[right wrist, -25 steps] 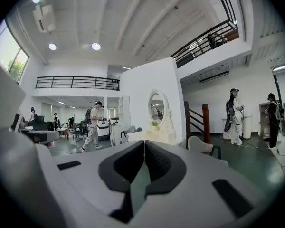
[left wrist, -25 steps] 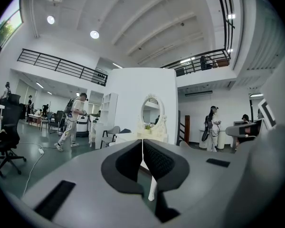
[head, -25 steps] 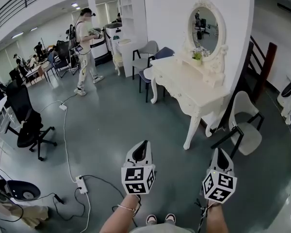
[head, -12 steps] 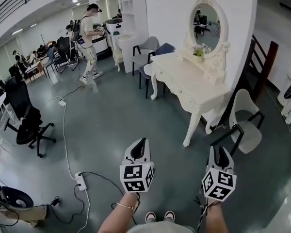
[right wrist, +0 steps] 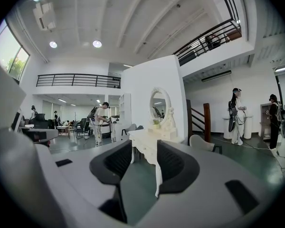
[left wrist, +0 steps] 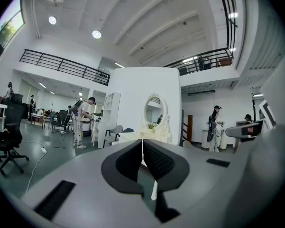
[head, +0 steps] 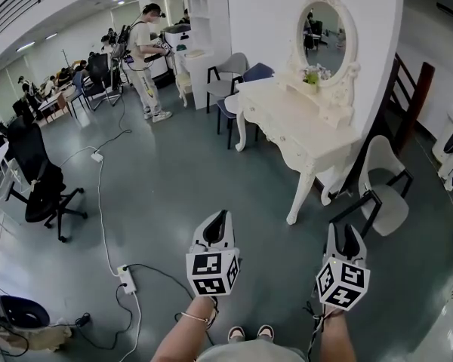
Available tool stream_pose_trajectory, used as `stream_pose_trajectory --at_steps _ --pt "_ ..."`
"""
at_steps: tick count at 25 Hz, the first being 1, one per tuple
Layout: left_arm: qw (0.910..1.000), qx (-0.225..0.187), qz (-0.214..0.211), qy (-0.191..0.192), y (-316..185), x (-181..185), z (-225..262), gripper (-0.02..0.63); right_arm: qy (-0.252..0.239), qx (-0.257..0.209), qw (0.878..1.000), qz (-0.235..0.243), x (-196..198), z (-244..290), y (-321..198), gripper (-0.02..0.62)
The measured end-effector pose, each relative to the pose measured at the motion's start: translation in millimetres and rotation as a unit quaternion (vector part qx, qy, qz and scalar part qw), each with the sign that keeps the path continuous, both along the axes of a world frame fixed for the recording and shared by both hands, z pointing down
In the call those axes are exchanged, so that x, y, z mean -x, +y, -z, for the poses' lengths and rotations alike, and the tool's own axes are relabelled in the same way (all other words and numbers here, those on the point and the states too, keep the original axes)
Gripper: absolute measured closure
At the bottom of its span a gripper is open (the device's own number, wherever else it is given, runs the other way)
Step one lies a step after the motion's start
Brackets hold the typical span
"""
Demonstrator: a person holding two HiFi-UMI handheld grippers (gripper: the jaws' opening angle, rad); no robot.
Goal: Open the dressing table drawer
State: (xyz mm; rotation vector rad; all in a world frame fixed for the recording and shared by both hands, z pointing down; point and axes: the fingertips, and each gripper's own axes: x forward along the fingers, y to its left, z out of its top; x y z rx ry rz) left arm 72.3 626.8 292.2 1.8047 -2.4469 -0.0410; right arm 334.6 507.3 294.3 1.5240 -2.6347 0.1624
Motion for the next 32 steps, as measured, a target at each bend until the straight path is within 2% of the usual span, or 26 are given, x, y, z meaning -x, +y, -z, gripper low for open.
stream_pose_trajectory --at_steps 11,17,24,32 --pt "1.0000 -0.001 0.004 -0.003 20.6 36.1 -2.3 0.584 -0.007 0.000 1.000 -0.018 19.9 -6.5 8.9 0.417" --pt "1.0000 0.005 0.003 0.007 14.1 48.1 -8.7 0.584 -0.006 0.013 1.000 -0.027 25.2 -15.8 0.3 0.419" --pt "0.9999 0.013 -0.001 0.005 -31.7 61.0 -17.0 0.584 -0.007 0.016 0.999 -0.028 38.9 -20.7 -43.5 0.419" --pt "0.9999 0.013 -0.004 0.003 -116.6 73.2 -13.5 0.584 -0.010 0.009 1.000 -0.027 55.2 -9.1 -128.7 0.419"
